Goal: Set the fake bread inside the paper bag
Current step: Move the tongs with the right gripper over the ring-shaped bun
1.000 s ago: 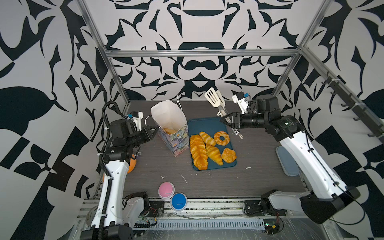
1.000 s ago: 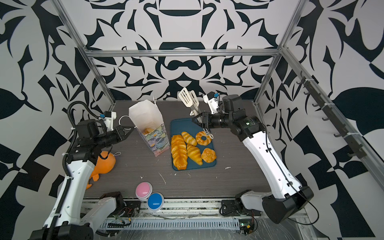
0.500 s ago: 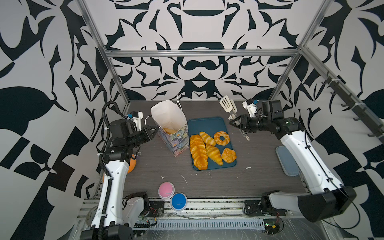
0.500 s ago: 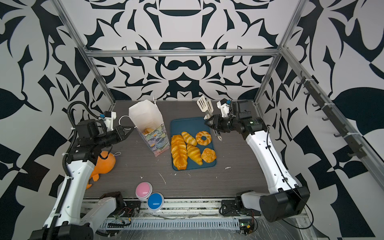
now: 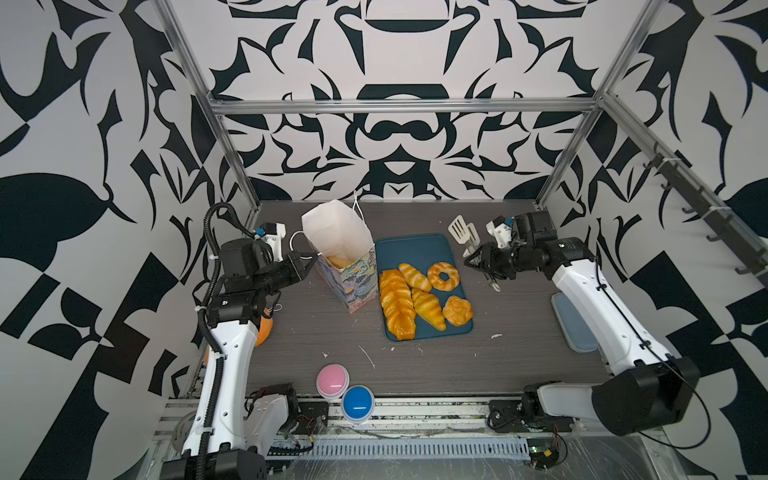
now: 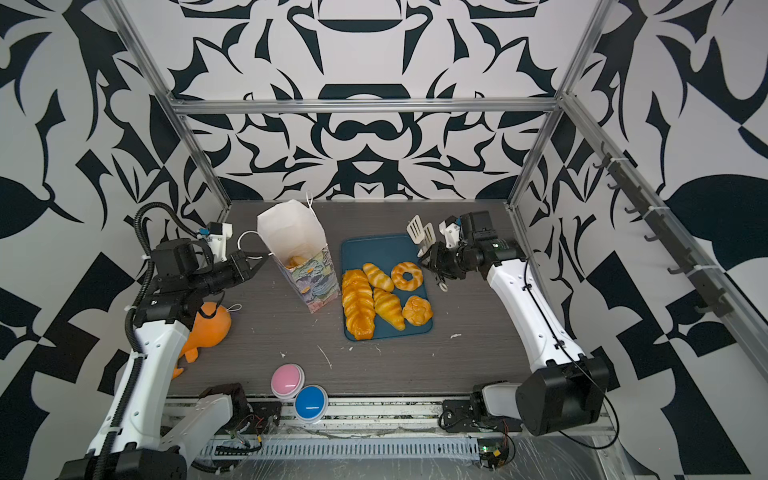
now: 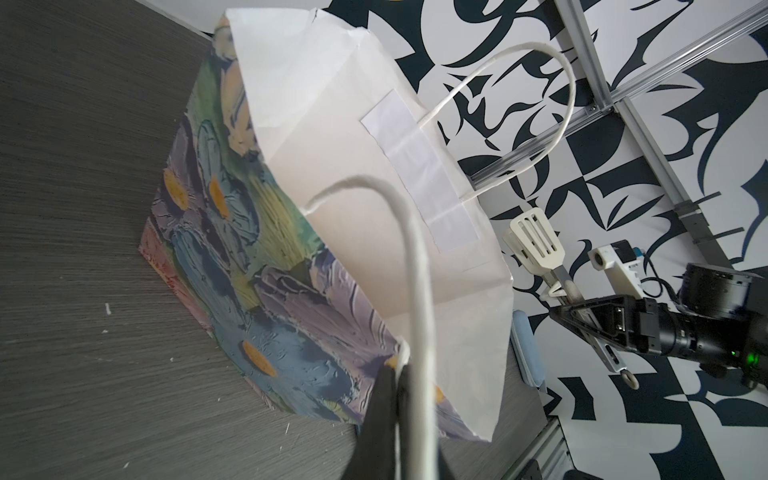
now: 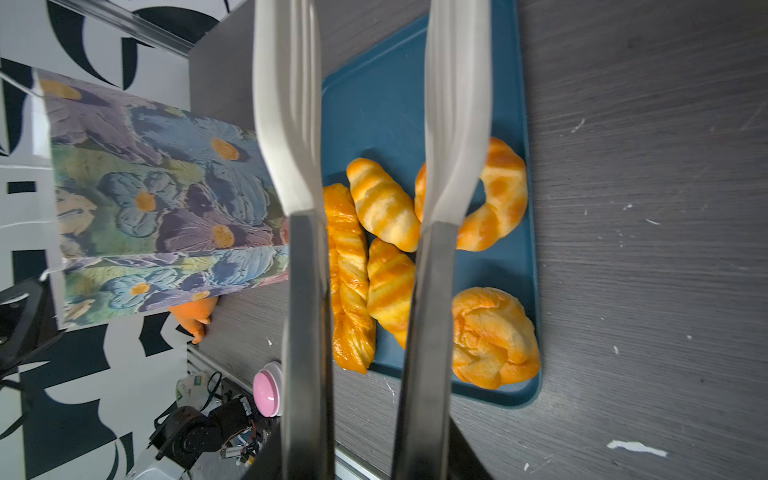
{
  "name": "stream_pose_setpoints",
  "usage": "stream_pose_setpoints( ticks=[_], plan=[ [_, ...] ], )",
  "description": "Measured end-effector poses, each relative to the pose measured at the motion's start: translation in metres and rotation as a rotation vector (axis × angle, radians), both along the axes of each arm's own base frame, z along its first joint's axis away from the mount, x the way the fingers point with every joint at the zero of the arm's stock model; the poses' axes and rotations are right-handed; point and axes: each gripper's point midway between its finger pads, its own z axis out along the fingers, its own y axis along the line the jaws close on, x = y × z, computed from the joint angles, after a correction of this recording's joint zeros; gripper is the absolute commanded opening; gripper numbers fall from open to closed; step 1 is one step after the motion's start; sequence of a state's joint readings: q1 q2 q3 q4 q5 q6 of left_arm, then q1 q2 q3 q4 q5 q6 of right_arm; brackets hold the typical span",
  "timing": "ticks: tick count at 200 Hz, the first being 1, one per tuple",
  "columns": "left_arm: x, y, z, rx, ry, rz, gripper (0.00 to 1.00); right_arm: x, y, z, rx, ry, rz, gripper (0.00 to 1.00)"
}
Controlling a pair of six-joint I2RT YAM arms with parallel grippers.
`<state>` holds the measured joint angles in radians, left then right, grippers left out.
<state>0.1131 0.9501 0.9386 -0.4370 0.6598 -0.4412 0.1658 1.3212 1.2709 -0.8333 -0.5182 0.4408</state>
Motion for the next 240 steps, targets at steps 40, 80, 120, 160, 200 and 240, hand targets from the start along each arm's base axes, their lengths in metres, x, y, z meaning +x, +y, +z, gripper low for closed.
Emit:
stream_pose_setpoints(
  ticks=[40,80,120,160,200,240],
  plan=[
    [0.000,0.000,-0.002,-0.001,0.002,-0.001,0.00,-0.010,-0.011,-0.031,-0.066,0.076,-0.032,0.41],
    [0.001,0.000,-0.002,-0.002,-0.003,-0.002,0.00,-0.013,-0.021,-0.049,-0.127,0.117,-0.057,0.40],
    [0.001,0.000,-0.002,-0.004,-0.001,-0.001,0.00,-0.016,-0.027,-0.067,-0.172,0.158,-0.061,0.40],
    [0.001,0.000,-0.002,-0.004,-0.001,-0.001,0.00,-0.024,-0.032,-0.080,-0.225,0.189,-0.052,0.39],
    [0.002,0.000,-0.002,-0.005,-0.002,-0.002,0.00,-0.031,-0.021,-0.090,-0.272,0.207,0.003,0.39],
    [0.003,-0.001,-0.001,-0.007,-0.007,-0.006,0.00,-0.033,-0.015,-0.103,-0.323,0.233,0.038,0.39]
  ],
)
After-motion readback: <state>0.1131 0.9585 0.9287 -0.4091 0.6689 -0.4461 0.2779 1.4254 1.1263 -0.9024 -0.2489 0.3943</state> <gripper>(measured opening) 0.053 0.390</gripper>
